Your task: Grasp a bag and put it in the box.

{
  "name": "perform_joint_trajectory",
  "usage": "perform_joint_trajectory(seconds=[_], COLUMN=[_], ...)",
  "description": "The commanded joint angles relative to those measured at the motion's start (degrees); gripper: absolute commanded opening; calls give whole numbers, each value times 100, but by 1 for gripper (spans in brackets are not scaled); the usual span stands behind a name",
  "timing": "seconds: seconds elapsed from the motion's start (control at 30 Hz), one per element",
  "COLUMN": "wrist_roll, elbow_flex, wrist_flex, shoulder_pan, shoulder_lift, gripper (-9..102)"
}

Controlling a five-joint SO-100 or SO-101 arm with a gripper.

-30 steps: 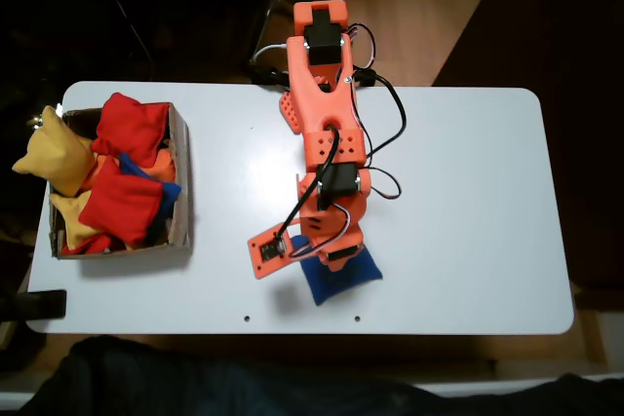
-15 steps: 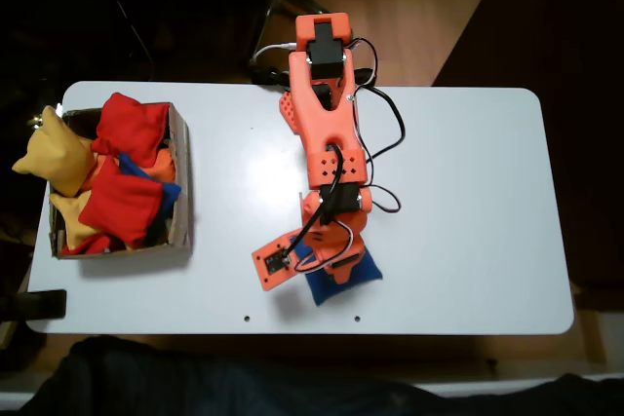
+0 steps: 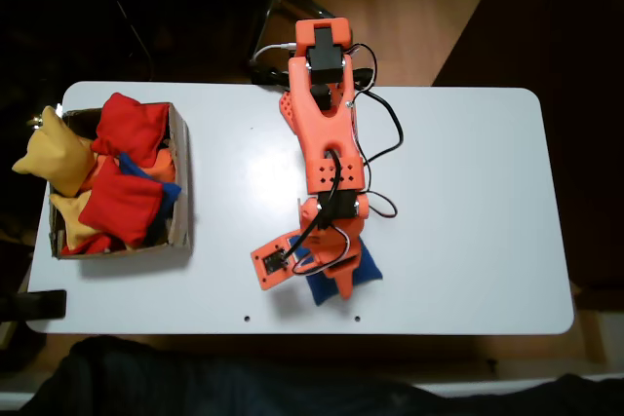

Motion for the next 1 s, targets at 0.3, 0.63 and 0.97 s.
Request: perform_joint_trajectory(seconds=[0.3,0.63,0.97], wrist_roll=[141,53,26], elbow_flex=[-176,-176,-132], wrist_flex=[466,853,1028], shoulder_pan=[0,-44,-97], shoulder_lift=[-325,-422,-580], gripper=[82,82,82])
